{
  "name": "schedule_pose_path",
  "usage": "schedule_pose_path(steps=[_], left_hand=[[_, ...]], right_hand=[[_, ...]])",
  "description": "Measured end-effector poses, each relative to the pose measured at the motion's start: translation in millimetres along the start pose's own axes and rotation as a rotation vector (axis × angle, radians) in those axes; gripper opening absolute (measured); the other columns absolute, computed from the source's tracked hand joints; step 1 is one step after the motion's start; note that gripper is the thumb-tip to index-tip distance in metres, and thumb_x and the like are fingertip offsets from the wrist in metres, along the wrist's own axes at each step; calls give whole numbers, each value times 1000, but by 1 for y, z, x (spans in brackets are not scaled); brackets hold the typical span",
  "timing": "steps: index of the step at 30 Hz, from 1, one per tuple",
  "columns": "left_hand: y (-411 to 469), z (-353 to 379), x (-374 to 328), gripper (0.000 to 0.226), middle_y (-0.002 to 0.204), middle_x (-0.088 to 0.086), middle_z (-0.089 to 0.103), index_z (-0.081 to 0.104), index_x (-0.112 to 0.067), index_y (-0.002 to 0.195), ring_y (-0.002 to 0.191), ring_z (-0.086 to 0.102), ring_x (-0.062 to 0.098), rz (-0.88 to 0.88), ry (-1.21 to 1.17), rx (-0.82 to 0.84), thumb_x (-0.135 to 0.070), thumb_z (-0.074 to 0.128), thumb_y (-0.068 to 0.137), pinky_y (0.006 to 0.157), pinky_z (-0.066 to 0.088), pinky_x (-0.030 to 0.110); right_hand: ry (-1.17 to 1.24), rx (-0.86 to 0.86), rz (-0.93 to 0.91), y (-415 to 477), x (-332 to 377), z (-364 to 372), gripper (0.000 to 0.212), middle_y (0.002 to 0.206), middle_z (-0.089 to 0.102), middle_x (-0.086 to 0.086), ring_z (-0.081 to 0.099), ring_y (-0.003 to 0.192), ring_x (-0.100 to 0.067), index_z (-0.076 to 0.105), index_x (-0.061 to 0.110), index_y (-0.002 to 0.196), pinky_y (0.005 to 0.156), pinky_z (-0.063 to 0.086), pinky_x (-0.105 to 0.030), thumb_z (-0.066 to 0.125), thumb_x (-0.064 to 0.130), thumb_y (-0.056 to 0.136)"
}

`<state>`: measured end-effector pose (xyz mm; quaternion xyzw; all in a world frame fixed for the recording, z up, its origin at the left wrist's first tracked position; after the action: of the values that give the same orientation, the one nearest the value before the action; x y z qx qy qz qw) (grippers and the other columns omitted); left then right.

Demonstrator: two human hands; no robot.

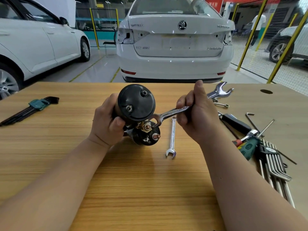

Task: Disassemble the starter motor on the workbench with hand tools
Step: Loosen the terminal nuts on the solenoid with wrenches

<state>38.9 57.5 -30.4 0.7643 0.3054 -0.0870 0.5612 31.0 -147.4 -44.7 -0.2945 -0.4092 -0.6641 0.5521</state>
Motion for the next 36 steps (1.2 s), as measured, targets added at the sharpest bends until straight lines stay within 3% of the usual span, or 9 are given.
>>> schedule_pose_path(steps=[6, 12, 16, 19, 24, 31, 36], left_hand=[[1, 1, 2, 112, 85, 30, 63, 59, 15, 104, 80, 60, 48, -14, -31, 24, -88, 25, 79, 68, 48, 58], [2, 1, -4, 111, 84, 27, 64, 59, 16, 105, 77, 62, 45, -15, -31, 54, -87, 25, 80, 67, 49, 47], [4, 2, -6, 108, 88, 27, 65, 57, 14, 109, 80, 62, 45, -27, -64, 80, -86, 28, 80, 67, 49, 50], [4, 6, 0, 111, 92, 30, 63, 54, 14, 111, 84, 60, 48, -68, -133, 114, -89, 34, 76, 72, 48, 59], [7, 7, 4, 115, 93, 32, 61, 54, 14, 109, 85, 58, 49, -114, -133, 112, -93, 35, 70, 72, 47, 62], [15, 10, -4, 113, 90, 22, 63, 58, 8, 107, 83, 59, 42, -64, -19, 62, -94, 24, 72, 69, 48, 55], [15, 11, -5, 114, 89, 24, 63, 58, 10, 105, 82, 59, 43, -53, -10, 61, -93, 23, 73, 69, 48, 56]], right_hand=[[28, 50, -10, 4, 4, -2, 62, 57, 62, 0, 41, 32, -14, 54, 23, 48, 36, 34, -17, 34, 54, 97], [26, 124, 201, -1, -7, 2, 45, 51, 53, 2, 43, 44, -13, 51, 22, 48, 42, 37, -19, 50, 50, 84], [38, 213, 184, -1, 5, 14, 25, 51, 39, 6, 32, 53, -13, 54, 18, 71, 53, 31, -26, 46, 35, 89], [38, 218, 117, 0, 12, 25, 37, 48, 33, 6, 28, 52, -16, 53, 19, 64, 52, 34, -28, 42, 40, 92], [6, 110, 103, 2, 18, 32, 60, 43, 27, 7, 25, 45, -15, 48, 22, 50, 42, 31, -24, 28, 43, 102], [-257, 61, -60, -3, 41, 46, 61, 39, 33, 7, 29, 38, -12, 49, 23, 48, 41, 33, -22, 29, 38, 104], [-327, 103, -162, -9, 44, 54, 51, 39, 36, 9, 30, 38, -12, 48, 26, 45, 41, 32, -24, 32, 45, 90]])
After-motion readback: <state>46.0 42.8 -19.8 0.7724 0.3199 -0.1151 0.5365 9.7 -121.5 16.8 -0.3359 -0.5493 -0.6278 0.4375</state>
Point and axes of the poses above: each hand's wrist, its own y-axis towards the middle knuckle, its own z-axis out of the palm, x = y × z, the point moved 9 cm from there along y, towards the middle knuckle
